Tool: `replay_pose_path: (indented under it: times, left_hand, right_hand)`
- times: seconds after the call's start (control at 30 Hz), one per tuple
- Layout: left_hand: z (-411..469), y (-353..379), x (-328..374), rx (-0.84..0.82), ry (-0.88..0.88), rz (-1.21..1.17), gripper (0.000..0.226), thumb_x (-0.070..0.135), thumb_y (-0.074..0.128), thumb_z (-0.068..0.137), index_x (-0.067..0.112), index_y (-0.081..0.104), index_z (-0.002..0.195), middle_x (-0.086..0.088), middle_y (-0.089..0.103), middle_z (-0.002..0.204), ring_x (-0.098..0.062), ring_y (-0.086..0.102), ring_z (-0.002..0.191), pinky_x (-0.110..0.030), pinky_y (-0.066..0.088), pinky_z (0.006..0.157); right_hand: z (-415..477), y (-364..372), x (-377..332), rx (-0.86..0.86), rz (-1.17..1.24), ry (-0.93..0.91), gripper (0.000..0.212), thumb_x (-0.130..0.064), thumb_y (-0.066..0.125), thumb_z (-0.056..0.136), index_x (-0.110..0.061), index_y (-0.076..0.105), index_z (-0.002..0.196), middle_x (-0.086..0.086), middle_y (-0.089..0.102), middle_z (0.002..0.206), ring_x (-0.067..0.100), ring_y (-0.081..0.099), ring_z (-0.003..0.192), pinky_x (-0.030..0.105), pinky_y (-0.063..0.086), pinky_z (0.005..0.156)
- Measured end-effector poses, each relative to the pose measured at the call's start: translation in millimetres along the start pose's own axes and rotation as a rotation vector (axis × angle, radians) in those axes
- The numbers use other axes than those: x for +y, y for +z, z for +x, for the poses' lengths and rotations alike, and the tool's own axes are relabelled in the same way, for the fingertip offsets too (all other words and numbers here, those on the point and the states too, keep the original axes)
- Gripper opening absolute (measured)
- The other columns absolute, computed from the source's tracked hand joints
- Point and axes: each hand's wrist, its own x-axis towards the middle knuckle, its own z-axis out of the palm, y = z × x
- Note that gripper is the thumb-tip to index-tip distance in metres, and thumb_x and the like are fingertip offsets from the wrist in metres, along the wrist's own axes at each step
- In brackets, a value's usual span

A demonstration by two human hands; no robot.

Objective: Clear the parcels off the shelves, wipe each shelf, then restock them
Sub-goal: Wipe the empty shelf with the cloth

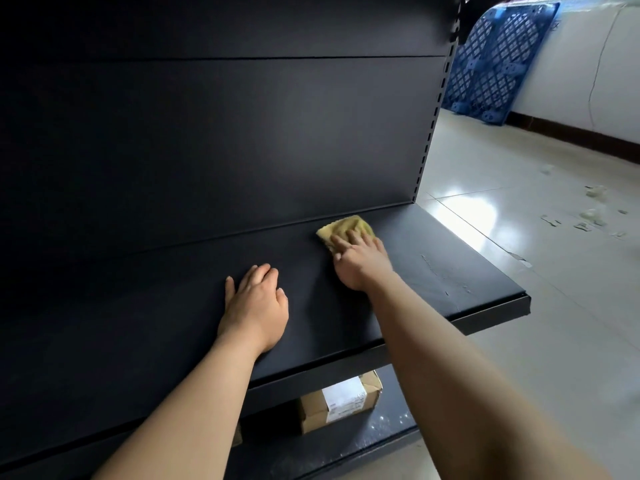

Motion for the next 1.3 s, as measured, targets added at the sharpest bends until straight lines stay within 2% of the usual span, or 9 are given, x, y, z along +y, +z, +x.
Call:
replay_pose_path:
  times: [0.13,0.23,0.37,0.53,0.67,0.87,0.97,1.13,1.3]
  left_hand:
    - [2.6,1.6,-1.4,-0.003,0.009,0.02,0.049,0.03,0.025,0.101,0.019,0.03,0.148,0.004,0.022,0.157,-0.013,0.011,0.146,-0.049,0.003,0.119]
    - [2.8,2.8,-1.0,-0.002,0.012,0.035,0.047,0.03,0.024,0.101,0.025,0.032,0.147,0.002,0.023,0.157,-0.016,0.012,0.146,-0.049,0.002,0.118]
    - [1.1,0.4,6.2,-0.005,0.101,0.053,0.045,0.019,0.028,0.101,0.025,0.037,0.145,0.0,0.028,0.155,-0.021,0.018,0.145,-0.043,0.009,0.118]
    - [0.3,-5.7,26.5,-0.06,0.213,0.023,0.056,-0.006,0.032,0.092,0.016,0.041,0.143,-0.005,0.036,0.15,-0.024,0.026,0.141,-0.032,0.022,0.113]
    - [-7.2,-4.0,47.8,-0.067,0.205,-0.019,0.054,-0.001,0.033,0.093,0.017,0.042,0.143,-0.005,0.033,0.152,-0.022,0.028,0.139,-0.032,0.023,0.112]
    - [-13.0,26.6,93.8,-0.039,0.241,-0.141,0.042,0.008,0.033,0.098,0.017,0.048,0.136,-0.004,0.035,0.15,-0.021,0.023,0.143,-0.043,0.011,0.117]
    - [-11.8,32.0,91.6,0.015,0.236,-0.159,0.041,0.008,0.034,0.097,0.016,0.051,0.133,-0.004,0.039,0.147,-0.02,0.027,0.14,-0.043,0.012,0.116]
    - [-13.8,31.5,92.1,0.006,0.236,-0.201,0.039,0.011,0.033,0.099,0.015,0.051,0.134,-0.005,0.038,0.149,-0.019,0.026,0.141,-0.039,0.01,0.117]
    - [-14.3,30.6,90.4,0.011,0.236,-0.228,0.039,0.013,0.034,0.1,0.015,0.051,0.135,-0.004,0.038,0.149,-0.017,0.026,0.141,-0.036,0.008,0.117]
  right_hand:
    - [-14.3,-8.6,53.0,-0.012,0.005,0.228,0.057,-0.04,0.027,0.096,-0.031,0.019,0.152,0.007,0.007,0.162,0.029,0.002,0.149,0.049,-0.003,0.117]
    - [-35.3,-12.9,86.6,-0.013,0.032,0.355,0.057,-0.04,0.027,0.097,-0.032,0.017,0.153,0.006,0.003,0.163,0.028,-0.002,0.149,0.048,-0.009,0.116]
    - [-60.9,-13.5,96.9,-0.008,0.06,0.426,0.059,-0.037,0.028,0.097,-0.03,0.016,0.154,0.007,0.002,0.163,0.029,-0.001,0.149,0.045,-0.004,0.118]
    - [-88.1,-2.3,46.8,0.011,0.01,0.26,0.059,-0.04,0.029,0.096,-0.033,0.016,0.153,0.005,0.006,0.163,0.028,0.003,0.149,0.043,0.002,0.119]
    - [-102.0,-1.7,40.0,-0.005,0.052,0.106,0.054,-0.04,0.024,0.098,-0.036,0.018,0.152,0.001,0.008,0.163,0.023,0.003,0.149,0.041,0.002,0.119]
    - [-125.9,-16.1,117.4,0.067,0.05,0.403,0.054,-0.036,0.03,0.099,-0.034,0.021,0.152,0.003,0.008,0.163,0.023,0.002,0.149,0.04,0.004,0.119]
    - [-132.0,-3.7,89.1,0.127,0.069,0.383,0.055,-0.037,0.033,0.098,-0.033,0.021,0.152,0.003,0.009,0.162,0.025,0.002,0.149,0.042,-0.001,0.118]
    - [-146.6,5.1,70.7,0.178,0.082,0.164,0.051,-0.037,0.033,0.098,-0.04,0.027,0.149,-0.004,0.018,0.161,0.017,0.007,0.148,0.036,-0.001,0.117]
    - [-139.6,-12.7,142.7,0.165,0.12,0.353,0.05,-0.031,0.036,0.1,-0.033,0.03,0.15,0.001,0.015,0.162,0.019,0.005,0.149,0.035,0.005,0.12]
